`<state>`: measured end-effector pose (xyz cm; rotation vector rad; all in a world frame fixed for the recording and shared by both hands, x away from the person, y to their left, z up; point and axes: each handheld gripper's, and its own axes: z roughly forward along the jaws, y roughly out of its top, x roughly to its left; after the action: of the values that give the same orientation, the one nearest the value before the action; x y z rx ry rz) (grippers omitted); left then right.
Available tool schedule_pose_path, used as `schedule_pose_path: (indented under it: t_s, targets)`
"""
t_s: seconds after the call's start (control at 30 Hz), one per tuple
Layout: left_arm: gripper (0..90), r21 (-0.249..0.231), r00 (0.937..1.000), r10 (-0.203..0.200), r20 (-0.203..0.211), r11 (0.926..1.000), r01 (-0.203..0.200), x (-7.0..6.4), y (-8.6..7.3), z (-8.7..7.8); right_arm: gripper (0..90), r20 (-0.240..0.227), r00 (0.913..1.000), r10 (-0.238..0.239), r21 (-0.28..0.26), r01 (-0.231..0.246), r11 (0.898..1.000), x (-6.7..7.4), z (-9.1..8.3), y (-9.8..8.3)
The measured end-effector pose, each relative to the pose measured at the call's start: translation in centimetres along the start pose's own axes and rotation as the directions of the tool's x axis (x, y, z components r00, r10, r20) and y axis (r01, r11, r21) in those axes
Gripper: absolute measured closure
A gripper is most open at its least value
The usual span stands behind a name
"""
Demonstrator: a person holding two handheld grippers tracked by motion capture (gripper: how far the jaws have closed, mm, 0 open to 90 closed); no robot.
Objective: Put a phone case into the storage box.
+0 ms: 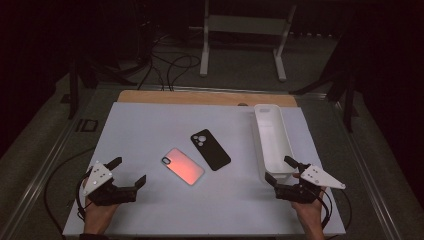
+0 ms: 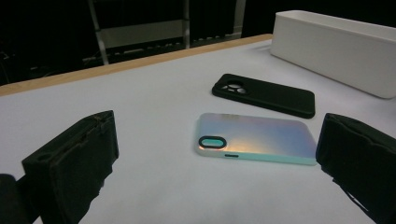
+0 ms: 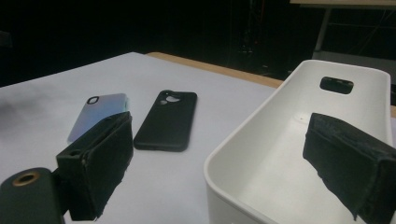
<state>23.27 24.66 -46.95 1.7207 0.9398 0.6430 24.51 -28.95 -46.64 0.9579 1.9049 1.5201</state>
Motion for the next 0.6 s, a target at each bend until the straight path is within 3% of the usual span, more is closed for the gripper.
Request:
schedule_pose_path:
  t_s: [0.6]
  targets:
    - [0.0, 0.004, 0.9999, -0.007, -0.01, 1.0, 0.008, -0.05, -0.16, 0.0, 8.4, -0.01, 0.9999, -0.005, 0.048, 0.005, 0.999, 0.47, 0.75, 0.29]
